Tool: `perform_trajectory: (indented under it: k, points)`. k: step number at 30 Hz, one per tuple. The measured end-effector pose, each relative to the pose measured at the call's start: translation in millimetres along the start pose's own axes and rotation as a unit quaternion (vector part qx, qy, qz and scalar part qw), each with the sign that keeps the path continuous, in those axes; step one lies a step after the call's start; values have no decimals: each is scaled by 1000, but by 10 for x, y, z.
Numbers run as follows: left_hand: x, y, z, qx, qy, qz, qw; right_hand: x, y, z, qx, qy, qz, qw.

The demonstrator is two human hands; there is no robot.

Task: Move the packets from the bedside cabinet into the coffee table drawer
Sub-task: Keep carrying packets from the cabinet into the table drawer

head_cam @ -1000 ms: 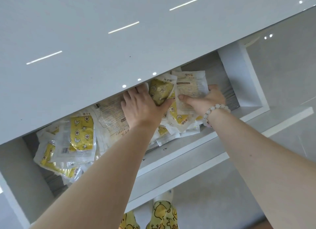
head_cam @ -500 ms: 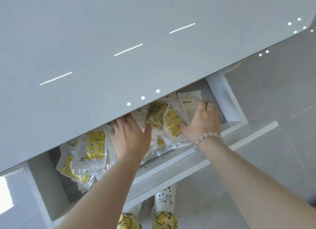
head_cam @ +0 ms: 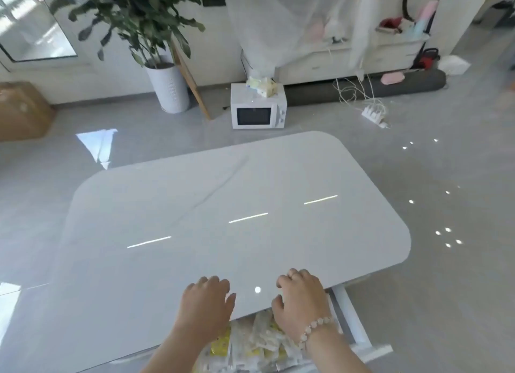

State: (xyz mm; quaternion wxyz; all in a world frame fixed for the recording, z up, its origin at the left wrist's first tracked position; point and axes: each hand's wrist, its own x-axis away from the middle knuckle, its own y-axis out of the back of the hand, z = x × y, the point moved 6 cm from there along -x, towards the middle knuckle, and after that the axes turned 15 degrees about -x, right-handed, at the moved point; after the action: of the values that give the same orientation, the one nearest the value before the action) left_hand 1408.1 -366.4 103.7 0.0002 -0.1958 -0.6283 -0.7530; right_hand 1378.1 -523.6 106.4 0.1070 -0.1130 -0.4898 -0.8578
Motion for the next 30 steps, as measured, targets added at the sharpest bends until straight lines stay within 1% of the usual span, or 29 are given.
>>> perform_trajectory:
  k: [1,2,4,8,11,17,23,26,30]
  points:
    - [107,238,129,7,18,-24,1000,35,120,202,5,20,-10,1000]
    - [220,417,237,17,34,-24,999,68,223,402,12,40,-16,999]
    - [388,645,455,21,73,-55,996,117,404,803,26,85,-29,996]
    - [744,961,868,34,154,-89,984,96,634,1624,44,172,-56,983]
    - [1042,1010,1181,31,200,-92,975,94,614,2221,58,226,-44,971]
    - [1806,987,1926,8,319,-85,944,407,171,3262,93,331,8,939]
    - [2734,782,2667,17,414,-72,907,887,-415,4168,100,403,40,909]
    - [3290,654,3065,23,465,-75,882,1164,-762,4665,103,441,63,889]
    - [4146,349,3533,31,542,-63,838,1667,-1300,5380,109,508,96,849]
